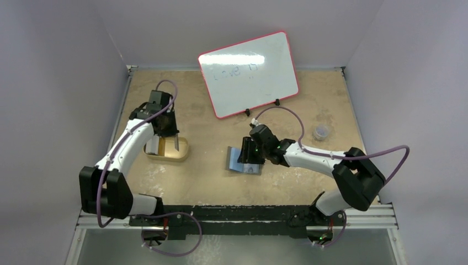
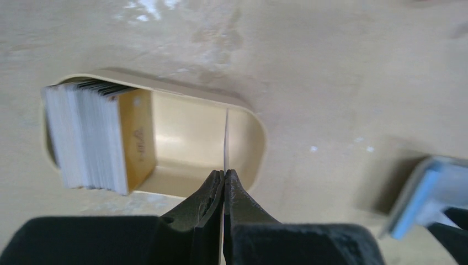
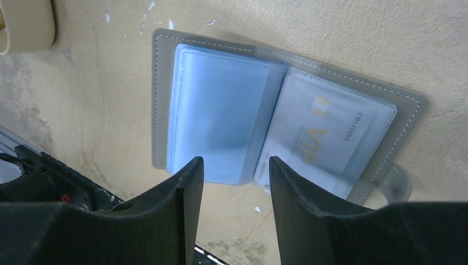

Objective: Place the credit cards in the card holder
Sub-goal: Pick up the credit card from the storage box, then insert the credit card into the card holder.

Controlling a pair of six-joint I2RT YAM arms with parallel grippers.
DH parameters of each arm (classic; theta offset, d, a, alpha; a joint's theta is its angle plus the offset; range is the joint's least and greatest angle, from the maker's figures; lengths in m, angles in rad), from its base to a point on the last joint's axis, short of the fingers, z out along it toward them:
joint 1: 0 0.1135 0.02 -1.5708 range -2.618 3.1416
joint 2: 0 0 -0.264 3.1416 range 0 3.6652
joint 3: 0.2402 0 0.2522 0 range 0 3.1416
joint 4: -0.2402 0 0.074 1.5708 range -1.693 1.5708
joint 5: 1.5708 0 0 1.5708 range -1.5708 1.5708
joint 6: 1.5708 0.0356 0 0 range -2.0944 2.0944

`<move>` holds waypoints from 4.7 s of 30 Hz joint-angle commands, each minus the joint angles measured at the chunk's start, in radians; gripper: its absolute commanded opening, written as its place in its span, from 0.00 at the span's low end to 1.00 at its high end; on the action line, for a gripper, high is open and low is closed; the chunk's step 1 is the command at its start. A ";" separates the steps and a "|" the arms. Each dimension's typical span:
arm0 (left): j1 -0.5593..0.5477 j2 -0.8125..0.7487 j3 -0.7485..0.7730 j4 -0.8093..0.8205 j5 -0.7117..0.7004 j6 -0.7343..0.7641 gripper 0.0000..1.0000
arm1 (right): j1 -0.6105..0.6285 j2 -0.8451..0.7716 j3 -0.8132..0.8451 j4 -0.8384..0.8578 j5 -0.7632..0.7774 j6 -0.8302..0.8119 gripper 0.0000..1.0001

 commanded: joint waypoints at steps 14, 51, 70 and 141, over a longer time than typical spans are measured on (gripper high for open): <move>-0.184 -0.213 -0.223 0.571 0.544 -0.508 0.00 | -0.053 -0.107 -0.013 -0.045 0.018 -0.028 0.38; -0.498 0.287 -0.361 0.958 0.511 -0.544 0.00 | -0.160 -0.073 -0.130 0.013 0.005 -0.075 0.24; -0.498 0.339 -0.313 0.930 0.448 -0.494 0.00 | -0.160 -0.075 -0.154 0.030 -0.011 -0.065 0.23; -0.582 0.247 -0.288 0.875 0.247 -0.498 0.33 | -0.160 -0.156 -0.167 0.002 -0.017 -0.007 0.28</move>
